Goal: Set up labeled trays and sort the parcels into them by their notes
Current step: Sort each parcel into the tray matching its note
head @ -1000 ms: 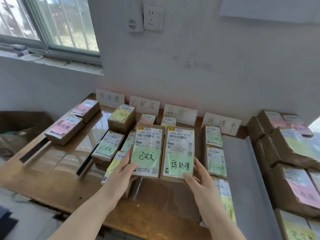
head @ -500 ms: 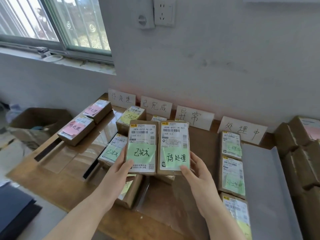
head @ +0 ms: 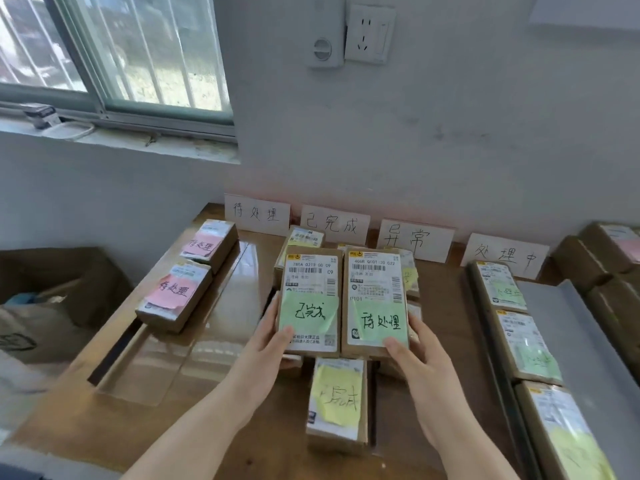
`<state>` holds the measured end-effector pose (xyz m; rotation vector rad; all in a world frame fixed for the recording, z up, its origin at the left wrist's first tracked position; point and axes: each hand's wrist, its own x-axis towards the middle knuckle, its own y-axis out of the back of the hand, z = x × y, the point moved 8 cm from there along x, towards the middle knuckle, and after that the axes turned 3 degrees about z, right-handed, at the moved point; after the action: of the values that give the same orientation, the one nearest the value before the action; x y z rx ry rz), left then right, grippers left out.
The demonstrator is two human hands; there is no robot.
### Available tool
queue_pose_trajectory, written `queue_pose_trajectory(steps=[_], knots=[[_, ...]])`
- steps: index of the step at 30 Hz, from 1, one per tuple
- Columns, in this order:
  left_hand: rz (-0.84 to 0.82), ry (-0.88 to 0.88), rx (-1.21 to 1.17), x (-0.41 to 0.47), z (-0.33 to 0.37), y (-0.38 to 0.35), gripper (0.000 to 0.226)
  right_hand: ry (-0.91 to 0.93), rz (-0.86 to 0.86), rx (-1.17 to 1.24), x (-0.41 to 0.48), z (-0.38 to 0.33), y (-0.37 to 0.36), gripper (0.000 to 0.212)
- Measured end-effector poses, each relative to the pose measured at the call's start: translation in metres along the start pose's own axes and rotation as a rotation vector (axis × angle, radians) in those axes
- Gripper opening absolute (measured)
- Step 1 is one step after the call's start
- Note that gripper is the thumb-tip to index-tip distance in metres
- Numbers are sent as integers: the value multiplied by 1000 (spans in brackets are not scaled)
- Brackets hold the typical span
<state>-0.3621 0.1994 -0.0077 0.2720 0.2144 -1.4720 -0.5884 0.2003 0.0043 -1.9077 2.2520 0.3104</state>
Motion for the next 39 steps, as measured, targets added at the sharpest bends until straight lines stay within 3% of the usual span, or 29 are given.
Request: queue_pose_trajectory(steps=[10, 18, 24, 29, 34, 39], knots=[[-114, 54, 44, 12, -8, 93, 47, -66, 106, 296, -52, 20, -104, 44], [-95, 88, -10, 12, -14, 135, 48, -113, 125, 428, -63, 22, -141, 42], [-14, 97, -94, 13, -16, 167, 46, -289, 137, 672, -77, 49, -173, 52], [27, 124, -116, 12, -27, 184, 46, -510, 126, 835, -107, 77, -199, 41], [41, 166, -104, 11, -42, 190, 49, -689, 264, 864, -132, 110, -202, 46], [15, 187, -98, 10, -46, 186, 49, -713, 322, 814, -141, 119, -194, 45]])
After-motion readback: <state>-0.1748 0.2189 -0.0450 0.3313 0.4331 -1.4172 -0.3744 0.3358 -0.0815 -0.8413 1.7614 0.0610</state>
